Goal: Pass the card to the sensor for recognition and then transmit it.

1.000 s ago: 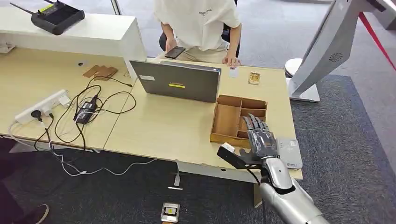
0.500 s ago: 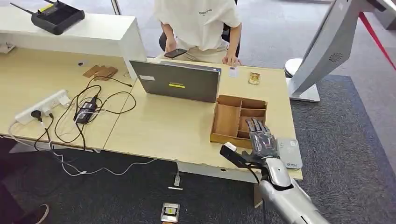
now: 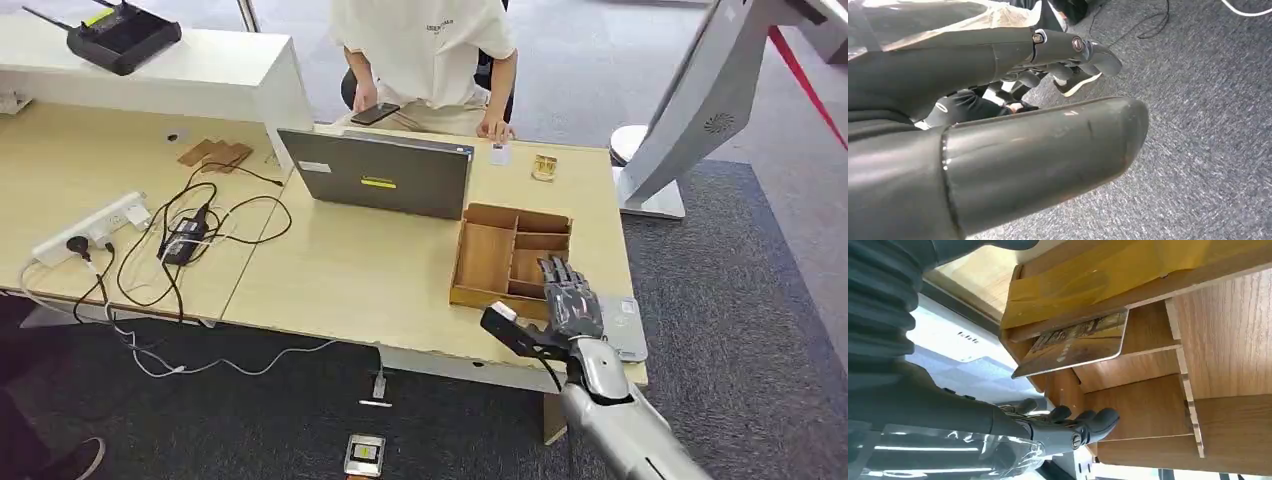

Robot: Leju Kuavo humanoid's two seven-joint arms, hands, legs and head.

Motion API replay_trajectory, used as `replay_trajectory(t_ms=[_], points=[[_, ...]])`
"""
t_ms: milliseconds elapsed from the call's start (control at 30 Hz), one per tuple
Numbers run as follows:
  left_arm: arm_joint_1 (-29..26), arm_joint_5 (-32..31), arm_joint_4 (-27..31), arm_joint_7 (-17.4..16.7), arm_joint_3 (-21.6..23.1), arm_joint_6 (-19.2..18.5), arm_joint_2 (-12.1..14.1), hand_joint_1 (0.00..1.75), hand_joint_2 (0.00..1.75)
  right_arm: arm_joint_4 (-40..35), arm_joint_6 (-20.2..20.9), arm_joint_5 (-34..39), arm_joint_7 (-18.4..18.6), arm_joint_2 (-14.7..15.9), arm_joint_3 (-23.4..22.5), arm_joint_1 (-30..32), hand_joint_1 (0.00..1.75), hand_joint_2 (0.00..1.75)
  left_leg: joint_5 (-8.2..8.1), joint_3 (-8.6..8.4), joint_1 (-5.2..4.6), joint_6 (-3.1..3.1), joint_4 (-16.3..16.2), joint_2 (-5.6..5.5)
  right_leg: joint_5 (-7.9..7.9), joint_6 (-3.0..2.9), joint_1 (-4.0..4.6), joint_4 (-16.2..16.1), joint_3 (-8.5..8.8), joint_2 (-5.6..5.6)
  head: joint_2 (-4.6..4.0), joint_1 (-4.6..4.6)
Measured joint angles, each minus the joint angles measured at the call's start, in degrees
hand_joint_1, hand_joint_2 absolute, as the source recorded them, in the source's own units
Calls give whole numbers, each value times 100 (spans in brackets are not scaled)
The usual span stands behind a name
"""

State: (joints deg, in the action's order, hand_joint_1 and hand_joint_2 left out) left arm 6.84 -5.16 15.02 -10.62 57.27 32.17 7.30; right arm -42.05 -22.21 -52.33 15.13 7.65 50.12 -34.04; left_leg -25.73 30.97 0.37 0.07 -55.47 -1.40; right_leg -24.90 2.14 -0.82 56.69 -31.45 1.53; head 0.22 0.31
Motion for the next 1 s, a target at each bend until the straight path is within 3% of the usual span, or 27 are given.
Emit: replay_trajectory(t_ms=[1000], points=[[21,55,0,52,0,2,0,0,0,42,33,83,-64,-138,18,-181,0,175,0,0,1,0,0,0,0,0,1,0,1,0,0,0]])
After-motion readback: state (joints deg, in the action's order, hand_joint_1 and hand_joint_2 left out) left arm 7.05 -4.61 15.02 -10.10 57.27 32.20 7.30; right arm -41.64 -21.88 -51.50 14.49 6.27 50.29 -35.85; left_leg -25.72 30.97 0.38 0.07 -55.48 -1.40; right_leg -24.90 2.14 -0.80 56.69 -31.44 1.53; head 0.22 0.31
